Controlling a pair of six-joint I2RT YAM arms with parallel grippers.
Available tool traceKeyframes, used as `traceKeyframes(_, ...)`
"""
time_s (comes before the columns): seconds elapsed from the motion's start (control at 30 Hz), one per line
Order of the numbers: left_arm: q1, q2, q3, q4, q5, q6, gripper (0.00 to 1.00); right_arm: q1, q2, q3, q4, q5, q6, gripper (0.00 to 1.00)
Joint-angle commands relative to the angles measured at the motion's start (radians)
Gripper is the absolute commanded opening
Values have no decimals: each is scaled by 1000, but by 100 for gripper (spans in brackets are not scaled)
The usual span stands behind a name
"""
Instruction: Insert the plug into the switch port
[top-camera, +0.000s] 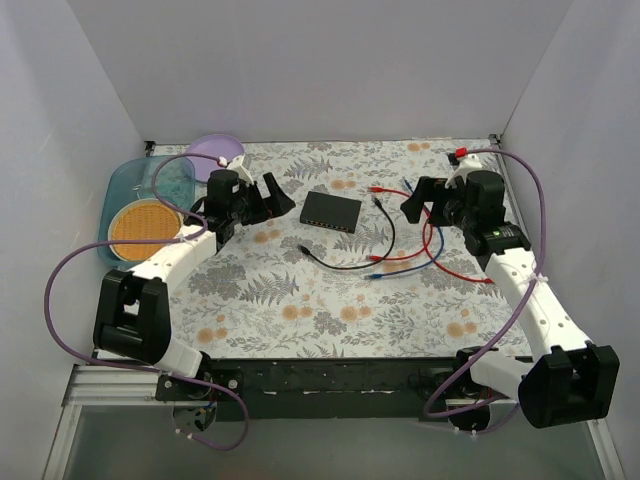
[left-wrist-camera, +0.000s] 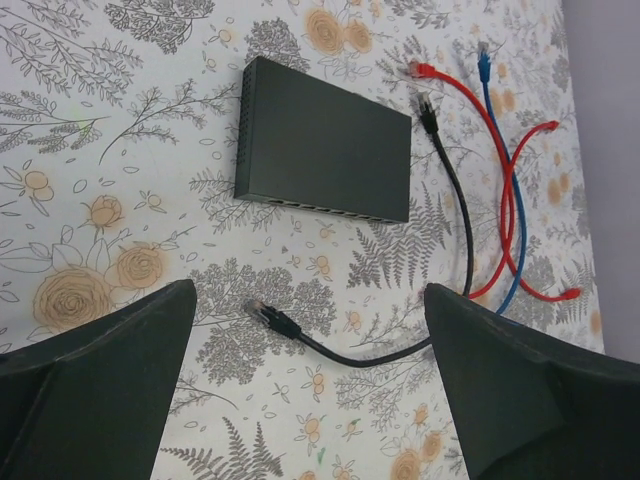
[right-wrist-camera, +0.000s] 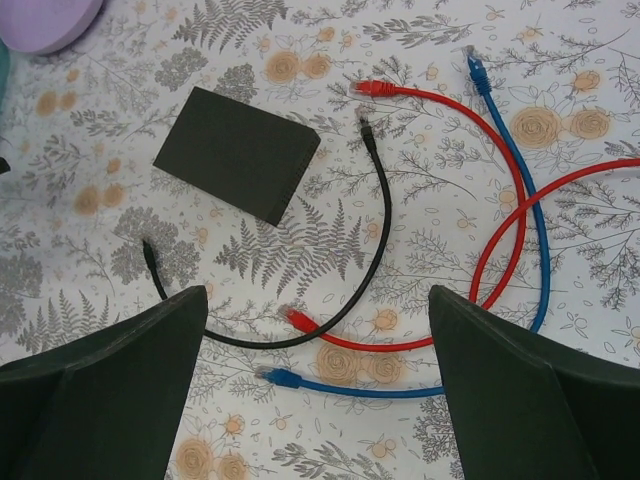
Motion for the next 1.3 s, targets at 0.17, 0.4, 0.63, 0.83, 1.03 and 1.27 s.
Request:
traceKeyframes(0.17, 4, 8, 75, 4, 50, -59, 98, 159, 175, 14, -1, 252, -45, 97)
traceKeyframes(0.4, 4, 27, 90, 2, 71, -78, 98, 171, 410, 29, -2, 253, 2, 64)
traceKeyframes(0.63, 4, 33, 97, 3, 74, -78, 98, 185, 485, 5, 31, 250, 34, 63)
traceKeyframes(0.83, 4, 36, 101, 3, 74, -84, 98, 208, 546, 11, 51, 275, 51, 57)
traceKeyframes(1.03, 4, 30, 100, 3, 79, -89, 98, 234, 622, 37, 36, 339, 76, 34)
traceKeyframes(1.27, 4, 7, 97, 2, 68, -84, 98, 251, 545, 34, 71, 304, 84, 1)
